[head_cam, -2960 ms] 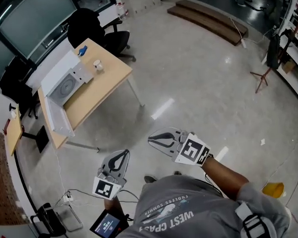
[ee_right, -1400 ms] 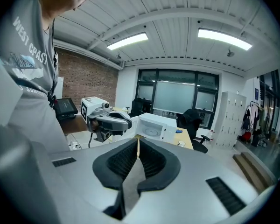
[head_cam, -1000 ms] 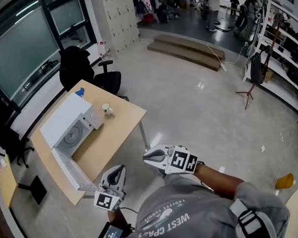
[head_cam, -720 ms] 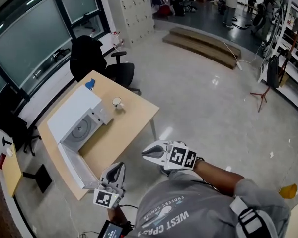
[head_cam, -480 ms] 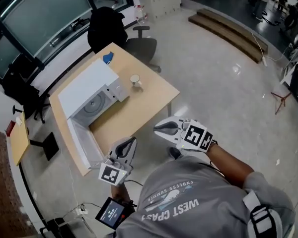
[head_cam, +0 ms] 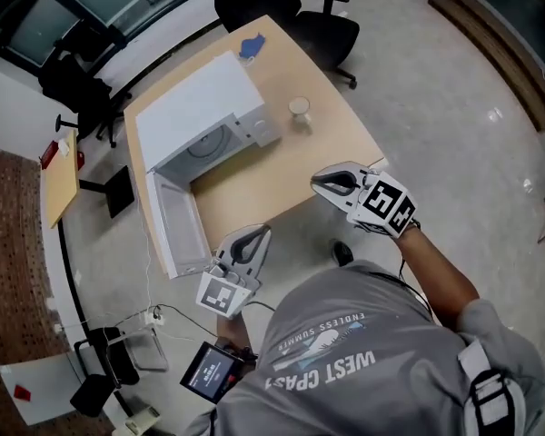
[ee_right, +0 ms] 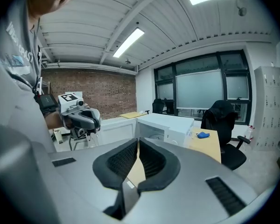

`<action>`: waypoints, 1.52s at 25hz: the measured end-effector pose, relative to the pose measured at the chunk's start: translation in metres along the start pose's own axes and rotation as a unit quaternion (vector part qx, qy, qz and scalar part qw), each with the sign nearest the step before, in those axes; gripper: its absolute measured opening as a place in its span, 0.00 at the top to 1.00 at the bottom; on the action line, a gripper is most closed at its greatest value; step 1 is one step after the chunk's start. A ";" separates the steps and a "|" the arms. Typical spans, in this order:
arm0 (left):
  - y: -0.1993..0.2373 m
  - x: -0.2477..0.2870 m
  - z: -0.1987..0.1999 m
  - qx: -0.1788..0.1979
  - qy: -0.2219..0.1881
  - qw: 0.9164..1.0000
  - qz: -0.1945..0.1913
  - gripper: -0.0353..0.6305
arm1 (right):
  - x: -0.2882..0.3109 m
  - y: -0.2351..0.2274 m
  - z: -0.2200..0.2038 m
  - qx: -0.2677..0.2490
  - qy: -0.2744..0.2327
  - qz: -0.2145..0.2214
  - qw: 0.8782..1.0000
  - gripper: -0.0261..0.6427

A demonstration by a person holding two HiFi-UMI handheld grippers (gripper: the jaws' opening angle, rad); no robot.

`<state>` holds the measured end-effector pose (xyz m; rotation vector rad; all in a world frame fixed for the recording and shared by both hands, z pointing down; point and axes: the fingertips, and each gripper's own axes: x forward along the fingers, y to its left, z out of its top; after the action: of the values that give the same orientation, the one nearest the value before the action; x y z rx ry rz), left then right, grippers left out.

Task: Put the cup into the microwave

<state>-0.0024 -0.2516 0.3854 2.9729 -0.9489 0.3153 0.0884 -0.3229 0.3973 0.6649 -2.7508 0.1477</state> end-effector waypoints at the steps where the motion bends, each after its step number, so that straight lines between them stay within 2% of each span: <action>1: 0.003 0.004 -0.002 -0.003 0.006 1.000 0.007 0.91 | 0.007 -0.013 -0.005 0.006 0.002 0.002 1.000 0.93; 5: 0.017 0.016 -0.008 -0.018 0.028 0.999 0.031 0.91 | 0.037 -0.069 -0.033 0.037 0.021 -0.003 0.999 0.93; 11: 0.042 0.017 -0.030 -0.053 0.064 0.994 0.076 0.91 | 0.092 -0.155 -0.098 0.084 0.075 -0.043 0.993 0.93; 18: 0.064 0.015 -0.054 -0.086 0.088 0.986 0.115 0.91 | 0.153 -0.257 -0.201 0.124 0.157 -0.125 0.972 0.92; 19: 0.065 0.014 -0.057 -0.092 0.091 0.984 0.119 0.91 | 0.160 -0.268 -0.213 0.125 0.170 -0.134 0.968 0.91; 21: 0.067 0.012 -0.064 -0.102 0.098 0.982 0.126 0.91 | 0.174 -0.287 -0.236 0.134 0.191 -0.144 0.962 0.79; 24: 0.069 0.009 -0.074 -0.116 0.110 0.977 0.137 0.91 | 0.194 -0.301 -0.261 0.148 0.212 -0.144 0.955 0.78; 28: 0.075 0.000 -0.081 -0.131 0.119 0.972 0.157 0.91 | 0.215 -0.306 -0.276 0.145 0.230 -0.146 0.951 0.78; 31: 0.078 -0.006 -0.087 -0.139 0.124 0.968 0.168 0.91 | 0.226 -0.309 -0.282 0.143 0.238 -0.167 0.946 0.78; 33: 0.080 -0.008 -0.089 -0.142 0.125 0.967 0.170 0.91 | 0.227 -0.314 -0.280 0.140 0.238 -0.189 0.942 0.79; 34: 0.080 -0.007 -0.089 -0.143 0.125 0.967 0.171 0.91 | 0.228 -0.316 -0.279 0.141 0.235 -0.196 0.942 0.85; 38: 0.082 -0.001 -0.091 -0.138 0.122 0.969 0.165 0.91 | 0.229 -0.317 -0.271 0.160 0.203 -0.188 0.948 0.85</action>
<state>-0.0674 -0.3123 0.4701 2.4538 -1.3264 0.4928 0.1142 -0.6560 0.7356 1.0925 -2.1794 0.5815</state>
